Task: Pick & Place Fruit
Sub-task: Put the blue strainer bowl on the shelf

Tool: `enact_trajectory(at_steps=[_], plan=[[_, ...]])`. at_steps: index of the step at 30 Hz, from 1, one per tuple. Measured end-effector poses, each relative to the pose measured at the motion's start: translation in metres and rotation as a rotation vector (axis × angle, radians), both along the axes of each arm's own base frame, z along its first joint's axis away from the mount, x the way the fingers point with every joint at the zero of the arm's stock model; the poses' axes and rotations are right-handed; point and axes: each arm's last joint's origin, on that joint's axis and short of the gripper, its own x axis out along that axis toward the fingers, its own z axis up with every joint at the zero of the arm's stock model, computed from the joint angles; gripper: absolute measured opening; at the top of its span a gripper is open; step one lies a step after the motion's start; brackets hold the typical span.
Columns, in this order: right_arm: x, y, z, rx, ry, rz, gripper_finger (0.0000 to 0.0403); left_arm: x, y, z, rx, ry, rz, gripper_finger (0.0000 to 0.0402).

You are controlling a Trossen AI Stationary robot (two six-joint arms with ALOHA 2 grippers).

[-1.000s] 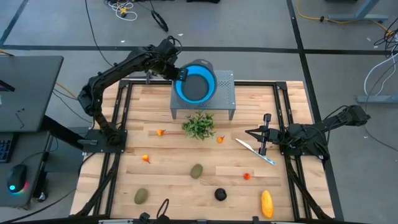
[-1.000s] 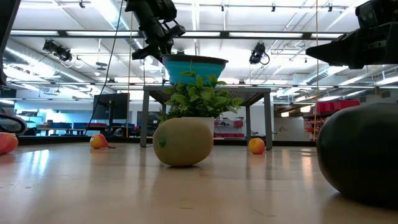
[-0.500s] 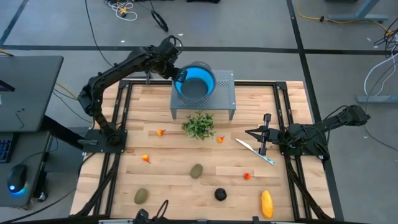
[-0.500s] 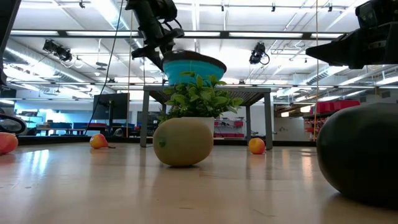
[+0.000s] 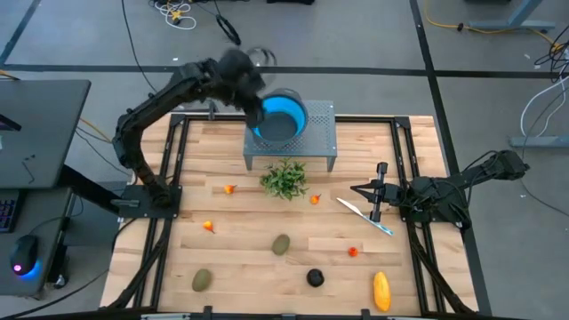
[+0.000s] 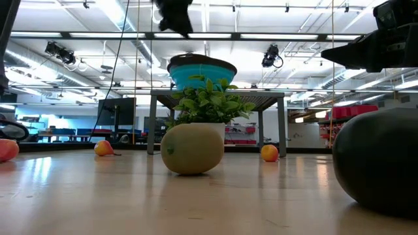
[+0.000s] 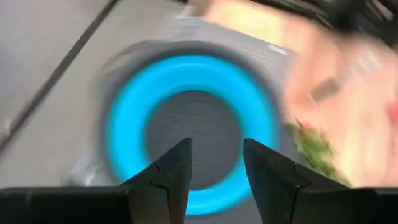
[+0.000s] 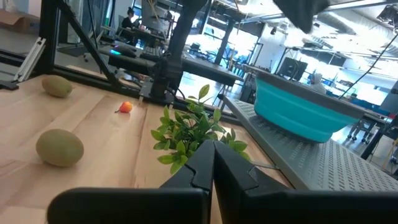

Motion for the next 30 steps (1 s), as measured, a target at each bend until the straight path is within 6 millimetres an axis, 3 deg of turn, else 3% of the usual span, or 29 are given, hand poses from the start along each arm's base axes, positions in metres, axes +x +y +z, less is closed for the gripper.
enact_trajectory(at_steps=[8,11,16,23,30], plan=[[0.000,0.000,0.000,0.001,-0.001,0.000,0.0017,0.029,-0.083,-0.019,0.425,0.346,-0.294,0.0173],[0.000,0.000,0.000,0.011,-0.002,0.000,0.0017,0.033,-0.097,-0.020,0.429,0.315,-0.312,0.0183],[0.000,0.000,0.001,0.018,-0.012,0.001,0.0017,0.036,-0.101,-0.020,0.300,0.224,-0.239,0.0200],[0.000,0.000,0.003,0.036,-0.034,0.002,0.0017,0.047,-0.088,-0.008,0.224,-0.014,0.056,0.0220],[0.000,0.000,0.002,0.089,-0.034,0.004,0.0017,0.069,-0.071,-0.039,0.096,0.052,0.068,0.0247]])
